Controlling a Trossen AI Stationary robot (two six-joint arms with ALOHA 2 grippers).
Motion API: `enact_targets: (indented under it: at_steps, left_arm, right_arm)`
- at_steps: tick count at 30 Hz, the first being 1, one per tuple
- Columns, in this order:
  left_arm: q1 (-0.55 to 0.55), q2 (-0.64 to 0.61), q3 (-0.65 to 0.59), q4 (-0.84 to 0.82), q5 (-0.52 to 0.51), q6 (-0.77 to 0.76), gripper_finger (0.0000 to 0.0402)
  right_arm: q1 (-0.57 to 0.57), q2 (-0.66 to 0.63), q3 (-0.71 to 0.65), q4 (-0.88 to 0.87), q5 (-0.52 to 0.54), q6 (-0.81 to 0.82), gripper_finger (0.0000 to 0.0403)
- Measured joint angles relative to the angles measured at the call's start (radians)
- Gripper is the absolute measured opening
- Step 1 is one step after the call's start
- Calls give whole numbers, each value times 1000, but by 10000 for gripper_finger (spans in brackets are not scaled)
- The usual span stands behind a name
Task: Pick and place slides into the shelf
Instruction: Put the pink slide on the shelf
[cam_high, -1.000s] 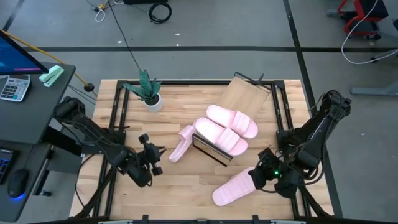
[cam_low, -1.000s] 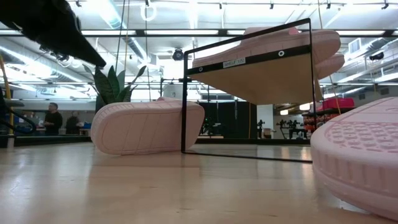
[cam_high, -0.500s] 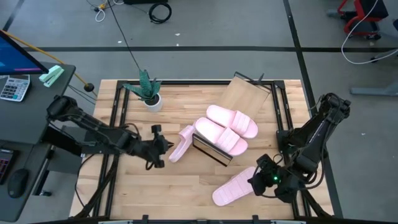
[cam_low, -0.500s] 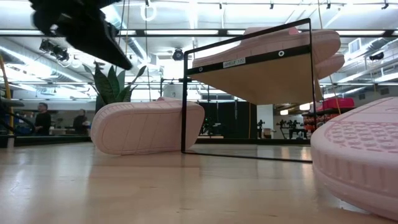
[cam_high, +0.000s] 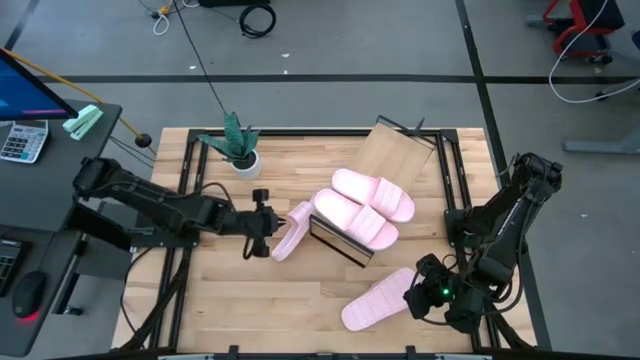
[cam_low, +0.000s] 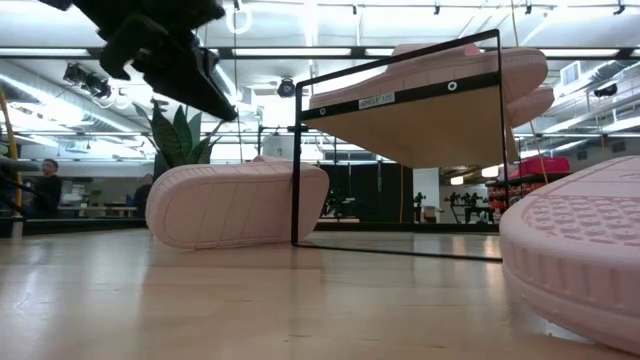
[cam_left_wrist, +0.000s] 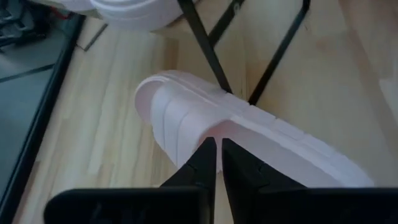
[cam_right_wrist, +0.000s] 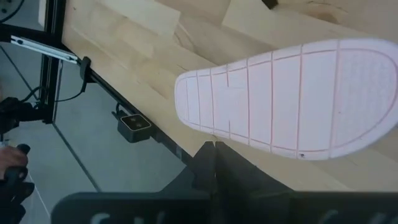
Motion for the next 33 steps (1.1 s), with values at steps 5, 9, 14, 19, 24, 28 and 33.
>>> enact_targets:
  at_steps: [5,9,14,19,24,28,33]
  left_arm:
    - [56,24,2,-6,81,22,63]
    - [72,44,1,-7,84,60,101]
    - [73,83,1,-3,83,132,156]
    - [80,141,1,15,58,193,206]
    - [96,199,1,35,-35,196,229]
    - [113,247,1,99,-34,197,227]
    - [133,298,1,161,-34,196,209]
  right_arm:
    - [0,0,0,0,0,-4,19]
    - [0,0,0,5,0,-7,19]
    - [0,0,0,5,1,-24,19]
    - [0,-1,0,5,1,-26,19]
    - [0,-1,0,5,1,-28,19]
    - [0,-1,0,5,1,-29,19]
    - [0,-1,0,5,1,-29,19]
